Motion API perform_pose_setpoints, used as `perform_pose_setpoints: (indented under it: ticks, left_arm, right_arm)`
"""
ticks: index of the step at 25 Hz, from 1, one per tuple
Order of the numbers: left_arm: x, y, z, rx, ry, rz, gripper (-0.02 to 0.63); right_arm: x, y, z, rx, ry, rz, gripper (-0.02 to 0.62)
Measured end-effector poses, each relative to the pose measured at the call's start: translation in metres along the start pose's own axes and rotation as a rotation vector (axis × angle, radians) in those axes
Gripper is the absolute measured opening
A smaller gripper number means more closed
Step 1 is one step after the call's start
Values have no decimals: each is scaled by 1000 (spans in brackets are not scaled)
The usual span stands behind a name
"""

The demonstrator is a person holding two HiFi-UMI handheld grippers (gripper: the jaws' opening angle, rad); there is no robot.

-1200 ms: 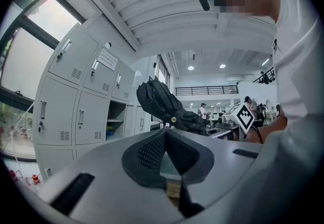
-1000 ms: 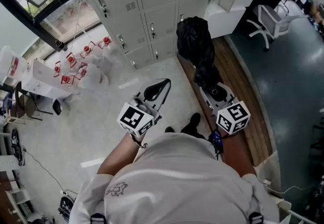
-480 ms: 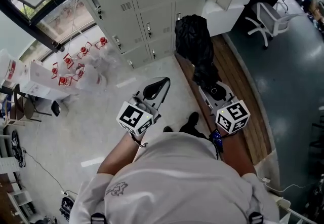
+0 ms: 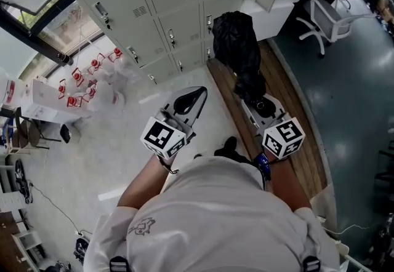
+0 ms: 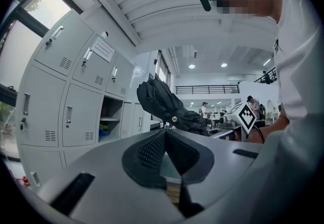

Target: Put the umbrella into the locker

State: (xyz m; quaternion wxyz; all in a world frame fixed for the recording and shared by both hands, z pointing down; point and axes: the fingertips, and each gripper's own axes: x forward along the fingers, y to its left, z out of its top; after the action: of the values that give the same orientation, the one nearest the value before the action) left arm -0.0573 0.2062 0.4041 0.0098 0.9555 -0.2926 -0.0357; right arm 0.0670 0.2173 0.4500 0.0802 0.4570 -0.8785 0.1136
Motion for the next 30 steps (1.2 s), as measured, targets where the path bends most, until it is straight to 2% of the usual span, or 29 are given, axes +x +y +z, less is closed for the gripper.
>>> perform_pose_setpoints:
  ticks: [8,14,23,30]
  left_arm:
    - [88,3,6,10,-18,31,11]
    - [135,-1,10,3,-26,61,11]
    - [155,20,-3,-2,11,88,11]
    - [158,56,-5,-12,12,96,11]
  right_arm:
    - [3,-85,15,-5,5,32,147]
    - [4,-131,19,-3,22,77,147]
    - [26,-158,22,11,22,101,149]
    - [52,-161,29,25,22,100,149]
